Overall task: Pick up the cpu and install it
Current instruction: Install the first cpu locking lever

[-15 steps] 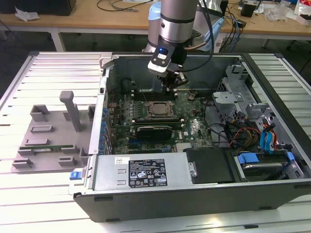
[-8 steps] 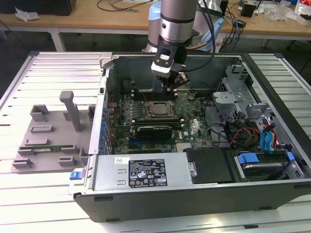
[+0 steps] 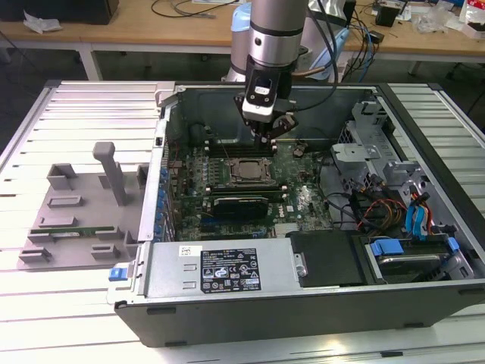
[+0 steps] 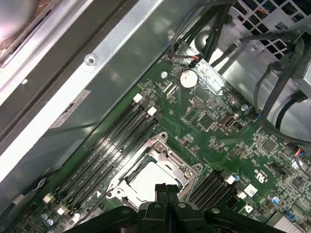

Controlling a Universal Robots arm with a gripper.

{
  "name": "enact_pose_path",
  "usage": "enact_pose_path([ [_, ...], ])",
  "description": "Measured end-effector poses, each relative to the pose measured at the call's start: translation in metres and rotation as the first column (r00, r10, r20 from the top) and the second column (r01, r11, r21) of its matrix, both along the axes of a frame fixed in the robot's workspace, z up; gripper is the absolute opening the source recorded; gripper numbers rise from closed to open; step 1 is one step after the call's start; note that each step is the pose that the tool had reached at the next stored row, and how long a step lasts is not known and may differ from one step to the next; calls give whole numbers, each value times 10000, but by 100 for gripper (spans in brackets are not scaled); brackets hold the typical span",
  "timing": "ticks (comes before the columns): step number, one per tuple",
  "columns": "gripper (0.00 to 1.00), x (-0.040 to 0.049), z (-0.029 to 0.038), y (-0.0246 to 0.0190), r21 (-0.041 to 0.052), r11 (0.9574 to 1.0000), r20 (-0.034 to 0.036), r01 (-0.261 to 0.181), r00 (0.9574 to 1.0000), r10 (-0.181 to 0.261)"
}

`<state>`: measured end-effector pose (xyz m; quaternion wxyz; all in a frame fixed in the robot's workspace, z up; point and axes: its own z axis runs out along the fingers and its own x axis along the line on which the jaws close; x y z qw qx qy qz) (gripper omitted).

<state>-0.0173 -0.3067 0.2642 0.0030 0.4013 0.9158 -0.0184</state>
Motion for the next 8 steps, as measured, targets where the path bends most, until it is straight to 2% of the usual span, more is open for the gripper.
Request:
enact_pose_path([
  [8,11,0,0,0,1,9973,0,-729,9973,729],
])
